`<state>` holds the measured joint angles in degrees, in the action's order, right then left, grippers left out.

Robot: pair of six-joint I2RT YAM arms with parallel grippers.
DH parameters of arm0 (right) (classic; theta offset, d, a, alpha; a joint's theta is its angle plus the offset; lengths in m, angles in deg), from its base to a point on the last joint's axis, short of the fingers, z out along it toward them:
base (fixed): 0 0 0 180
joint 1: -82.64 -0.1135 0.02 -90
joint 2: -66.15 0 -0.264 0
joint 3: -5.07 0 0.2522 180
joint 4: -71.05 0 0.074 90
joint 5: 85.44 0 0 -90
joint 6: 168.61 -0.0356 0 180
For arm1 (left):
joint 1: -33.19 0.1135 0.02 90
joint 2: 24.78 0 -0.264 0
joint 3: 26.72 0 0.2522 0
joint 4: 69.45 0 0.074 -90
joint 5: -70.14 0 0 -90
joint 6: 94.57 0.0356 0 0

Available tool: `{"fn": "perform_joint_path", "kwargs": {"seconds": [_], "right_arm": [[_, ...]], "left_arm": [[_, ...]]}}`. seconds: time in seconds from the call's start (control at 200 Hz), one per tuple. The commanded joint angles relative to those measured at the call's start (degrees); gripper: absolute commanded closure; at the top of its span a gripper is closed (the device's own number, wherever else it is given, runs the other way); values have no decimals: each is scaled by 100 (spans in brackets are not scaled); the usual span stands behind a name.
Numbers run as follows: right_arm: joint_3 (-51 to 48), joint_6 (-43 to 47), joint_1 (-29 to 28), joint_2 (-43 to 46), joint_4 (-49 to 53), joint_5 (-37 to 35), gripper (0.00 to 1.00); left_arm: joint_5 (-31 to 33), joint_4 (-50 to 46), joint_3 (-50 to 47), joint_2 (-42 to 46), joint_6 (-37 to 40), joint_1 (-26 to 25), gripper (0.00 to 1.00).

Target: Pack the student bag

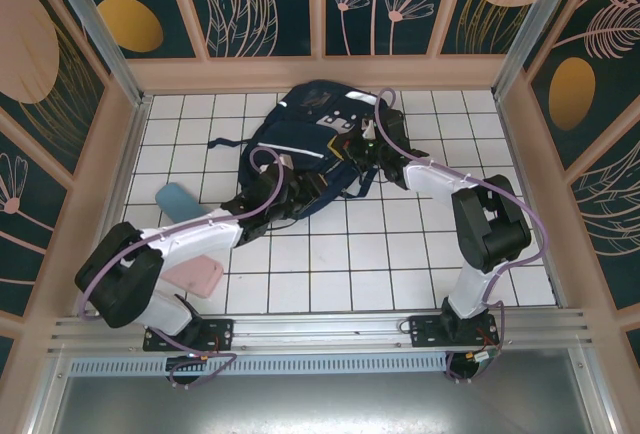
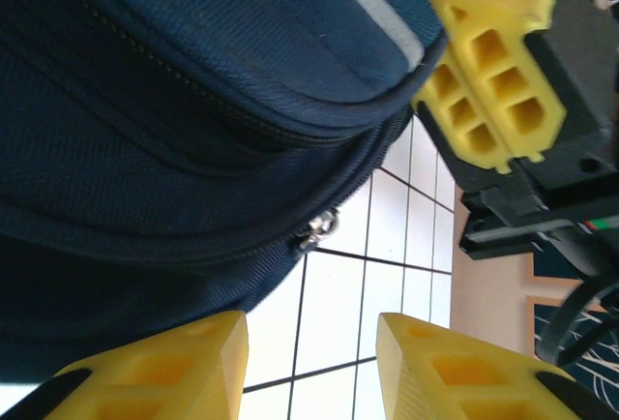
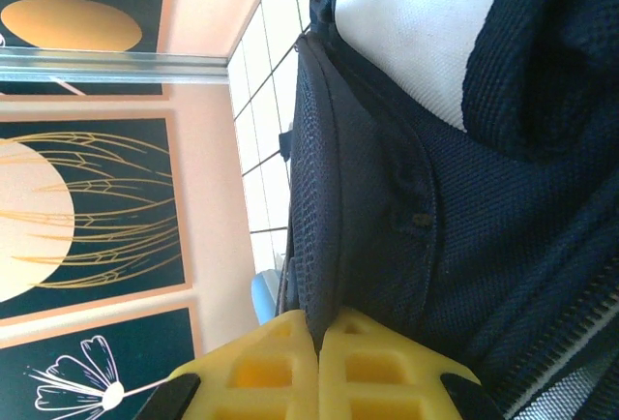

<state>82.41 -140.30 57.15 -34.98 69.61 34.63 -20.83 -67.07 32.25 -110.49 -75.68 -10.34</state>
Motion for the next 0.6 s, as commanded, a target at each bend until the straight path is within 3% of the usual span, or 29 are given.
{"fn": "perform_joint_path", "kwargs": {"seconds": [0.0,0.25,0.41,0.596], "right_arm": [[76,-79,-113,418,-1002,318,100],[77,-120,-197,374,-958,384,100],[48,-104,-275,391,-887,340,100],[102,73,-385,409,-577,108,100]], "left_arm": [[212,355,162,-244,-72,-24,61],[583,414,471,-644,391,-21,59],[1167,-382,676,-806,278,-24,65],[1084,-442,723,-835,285,-24,65]]}}
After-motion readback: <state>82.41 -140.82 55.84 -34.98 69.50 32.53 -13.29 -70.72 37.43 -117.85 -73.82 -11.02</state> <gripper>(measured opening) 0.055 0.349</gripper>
